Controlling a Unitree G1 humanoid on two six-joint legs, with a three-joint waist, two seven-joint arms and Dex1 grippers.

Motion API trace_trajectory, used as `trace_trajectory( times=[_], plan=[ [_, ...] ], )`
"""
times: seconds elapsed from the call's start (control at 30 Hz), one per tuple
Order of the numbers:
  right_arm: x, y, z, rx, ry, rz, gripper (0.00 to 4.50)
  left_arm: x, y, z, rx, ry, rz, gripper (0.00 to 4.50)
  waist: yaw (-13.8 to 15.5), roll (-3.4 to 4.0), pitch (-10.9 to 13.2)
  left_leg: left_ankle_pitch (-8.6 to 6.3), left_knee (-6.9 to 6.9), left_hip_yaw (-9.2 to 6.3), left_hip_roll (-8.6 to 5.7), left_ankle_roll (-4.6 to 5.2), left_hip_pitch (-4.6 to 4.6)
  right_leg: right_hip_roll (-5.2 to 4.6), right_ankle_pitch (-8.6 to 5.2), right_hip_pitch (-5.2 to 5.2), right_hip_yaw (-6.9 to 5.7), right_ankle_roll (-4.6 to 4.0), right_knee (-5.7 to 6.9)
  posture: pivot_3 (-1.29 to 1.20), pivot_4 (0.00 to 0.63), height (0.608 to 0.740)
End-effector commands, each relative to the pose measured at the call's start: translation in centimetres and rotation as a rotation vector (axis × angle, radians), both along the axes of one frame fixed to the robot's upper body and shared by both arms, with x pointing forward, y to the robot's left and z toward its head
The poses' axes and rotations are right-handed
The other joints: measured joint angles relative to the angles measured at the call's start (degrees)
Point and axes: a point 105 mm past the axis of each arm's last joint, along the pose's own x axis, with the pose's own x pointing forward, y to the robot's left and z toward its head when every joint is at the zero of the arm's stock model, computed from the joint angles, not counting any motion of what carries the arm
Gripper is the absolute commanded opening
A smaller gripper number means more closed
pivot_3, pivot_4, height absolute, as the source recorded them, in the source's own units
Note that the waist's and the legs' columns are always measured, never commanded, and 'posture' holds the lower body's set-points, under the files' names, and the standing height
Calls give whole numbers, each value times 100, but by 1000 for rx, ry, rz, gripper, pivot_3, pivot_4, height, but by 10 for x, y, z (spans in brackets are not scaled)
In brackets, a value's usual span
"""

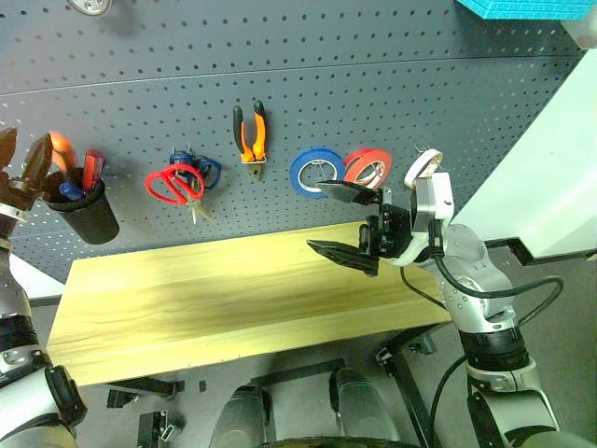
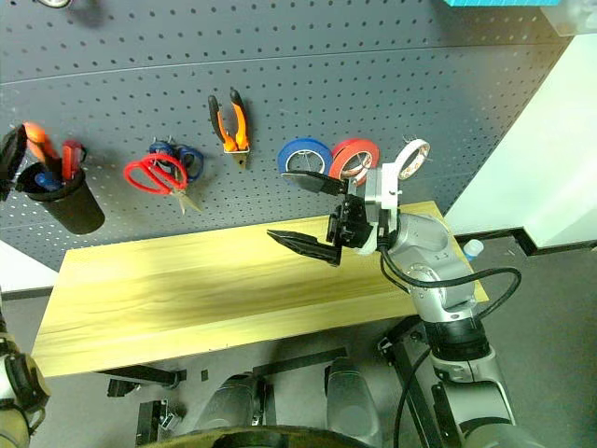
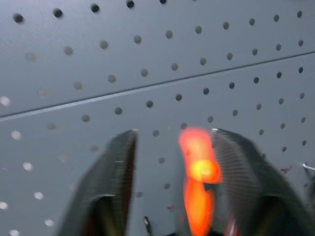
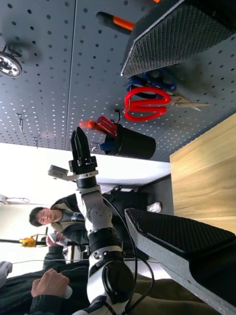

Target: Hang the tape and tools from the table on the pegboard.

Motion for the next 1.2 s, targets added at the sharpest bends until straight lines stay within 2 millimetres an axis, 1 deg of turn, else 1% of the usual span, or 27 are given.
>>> trace_trajectory(
  times=[0.03, 0.07, 0.13, 0.2, 0.27, 0.3, 0.37, 0.4, 0.47, 0.53, 0.57, 0.6, 0.67, 0.7, 0.77, 0.87, 0.97, 1.07, 1.2],
  plan=[
    [-3, -4, 9, 7, -55, -12, 4500, -8, 2, 16, -31, -74, 23, 3635, 5, 0, 0, 0, 0, 0, 0, 0, 0, 0, 0, 0, 0, 0, 0, -66, 61, 740],
    [-3, -5, 8, 2, -53, -15, 4500, -8, 1, 17, -63, -79, 16, 3635, 7, -1, -1, 0, 0, 0, 0, 0, 0, 0, 0, 0, 0, 0, 0, -66, 61, 740],
    [-1, -6, 1, -25, -51, -34, 4500, -14, -12, 24, -74, -104, -31, 3635, 7, -5, -4, 0, 1, 0, 1, 0, -1, 0, 0, 0, 0, 0, 0, -65, 61, 740],
    [1, -9, -8, -50, -43, -63, 4500, -27, -44, 24, -33, -102, -155, 3635, 5, -7, -5, 0, 1, 0, 1, -1, -3, 0, 0, 0, 1, 0, -2, -61, 60, 740],
    [1, -13, -15, -70, -38, -85, 4500, -41, -68, 24, -32, -97, -256, 3635, 9, -7, -6, -5, 1, 1, 2, -7, -3, -1, 0, 0, 4, 0, -4, -58, 60, 740],
    [1, -16, -19, -82, -36, -96, 4500, -48, -76, 23, -44, -91, -295, 3635, 10, -7, -6, -6, 1, 2, 2, -8, -4, -1, 0, -1, 4, 0, -3, -52, 60, 740],
    [1, -28, -32, -113, -28, -146, 4500, -64, -97, 5, -45, 8, -385, 3635, 7, -5, -8, -6, 0, 2, 4, -8, -3, 0, 0, -4, 3, -1, 0, -38, 61, 740],
    [1, -35, -39, -132, -23, -179, 4500, -71, -106, -10, -29, 69, -408, 3635, 6, 3, -14, -6, -2, 2, 5, -7, -2, 1, -1, -3, 3, -1, 0, -34, 60, 740],
    [2, -43, -48, -155, -19, -219, 4500, -81, -116, -27, -9, 146, -428, 3635, 15, 15, -23, -10, -3, 11, 5, -2, 2, 1, -3, 0, 8, -1, -4, -34, 60, 740],
    [4, -60, -65, -184, 8, -291, 4500, -88, -119, -62, 34, 265, -391, 3635, 21, 19, -33, -9, 1, 12, 7, -2, 4, 6, -14, 3, 8, -21, -5, -29, 63, 740],
    [4, -67, -72, -198, 20, -316, 4500, -91, -121, -75, 56, 309, -379, 3635, 22, 24, -42, -9, 4, 11, 9, -2, 10, 8, -17, 12, 8, -20, -5, -29, 63, 740],
    [5, -76, -84, -234, 51, -347, 4500, -94, -120, -95, 97, 364, -352, 3635, 22, 27, -53, -10, 7, 12, 9, -2, 20, 8, -28, 24, 7, -10, -8, -29, 63, 740],
    [3, -94, -102, -267, 91, -398, 4500, -102, -120, -128, 126, 445, -335, 3635, 22, 31, -72, -10, 12, 12, 9, -3, 32, 8, -26, 45, 7, -17, -23, -30, 65, 740],
    [1, -102, -110, -276, 111, -416, 4500, -105, -120, -141, 133, 471, -328, 3635, 18, 39, -87, -11, 16, 12, 9, -4, 31, 8, -24, 47, 6, -22, -33, -30, 65, 740],
    [-2, -120, -130, -304, 155, -480, 4500, -111, -121, -162, 110, 485, -310, 3635, 6, 47, -116, -12, 15, 12, 14, -4, 19, 11, -20, 53, 2, -25, -72, -30, 65, 740],
    [-11, -139, -157, -373, 187, -530, 4500, -117, -122, -185, 87, 494, -278, 3635, 10, 35, -130, -13, 14, 14, 14, -2, 8, 10, -20, 52, 2, -25, -84, -30, 65, 740],
    [-24, -162, -183, -426, 243, -607, 4500, -129, -127, -213, 99, 536, -269, 3635, 17, 53, -146, -18, 4, 14, 14, 5, 9, 10, -20, 47, 2, -25, -81, -45, 69, 740],
    [-31, -173, -195, -447, 273, -639, 4500, -137, -129, -228, 56, 565, -263, 3635, 10, 75, -165, -28, 1, 21, 13, 24, 10, 10, -22, 45, 6, -21, -79, -61, 69, 740],
    [-34, -178, -201, -456, 293, -655, 4500, -138, -132, -233, 45, 562, -247, 3635, 7, 79, -171, -31, 12, 22, 14, 27, 10, 10, -24, 52, 6, -19, -72, -65, 64, 740]
  ],
)
